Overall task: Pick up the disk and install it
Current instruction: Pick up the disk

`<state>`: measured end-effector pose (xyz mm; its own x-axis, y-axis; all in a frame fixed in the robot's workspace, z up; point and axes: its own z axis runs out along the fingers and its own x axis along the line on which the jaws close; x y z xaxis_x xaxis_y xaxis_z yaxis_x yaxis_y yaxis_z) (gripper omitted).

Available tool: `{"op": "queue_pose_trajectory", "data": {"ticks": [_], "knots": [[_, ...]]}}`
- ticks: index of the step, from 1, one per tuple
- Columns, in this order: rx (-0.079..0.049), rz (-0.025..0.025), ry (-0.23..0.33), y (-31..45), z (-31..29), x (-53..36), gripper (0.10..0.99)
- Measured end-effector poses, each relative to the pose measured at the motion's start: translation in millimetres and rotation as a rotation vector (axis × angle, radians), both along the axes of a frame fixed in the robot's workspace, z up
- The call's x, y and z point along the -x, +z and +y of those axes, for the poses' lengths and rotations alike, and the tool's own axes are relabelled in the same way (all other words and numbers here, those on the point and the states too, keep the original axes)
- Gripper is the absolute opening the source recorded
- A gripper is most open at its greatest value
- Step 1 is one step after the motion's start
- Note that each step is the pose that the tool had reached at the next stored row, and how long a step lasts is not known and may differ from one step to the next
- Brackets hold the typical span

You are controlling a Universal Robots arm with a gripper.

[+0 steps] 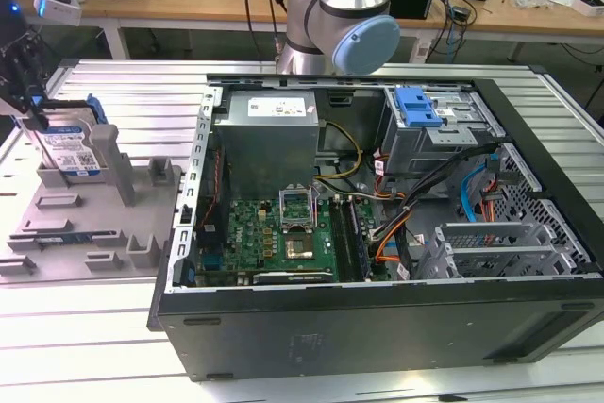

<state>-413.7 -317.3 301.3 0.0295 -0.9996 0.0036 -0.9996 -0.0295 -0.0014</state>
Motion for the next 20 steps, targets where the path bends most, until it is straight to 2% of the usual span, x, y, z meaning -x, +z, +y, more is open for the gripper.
{"op": "queue_pose_trajectory", "data": {"ticks": [2,5,11,12,14,15,16,20], "knots": [[0.0,0.0003,0.0,6.5,0.0,0.0,0.369],[0.0,0.0003,0.0,23.7,0.0,-0.1,0.369],[0.0,0.0003,0.0,48.5,0.0,-0.3,0.369],[0.0,0.0003,0.0,57.9,0.0,-0.5,0.369],[0.0,0.0004,0.0,67.9,0.0,-0.7,0.369],[0.0,0.0003,0.0,79.5,0.0,-1.1,0.369],[0.001,0.0003,0.0,87.3,0.0,-1.4,0.369],[0.002,0.0003,0.0,110.8,0.0,-2.7,0.369]]}}
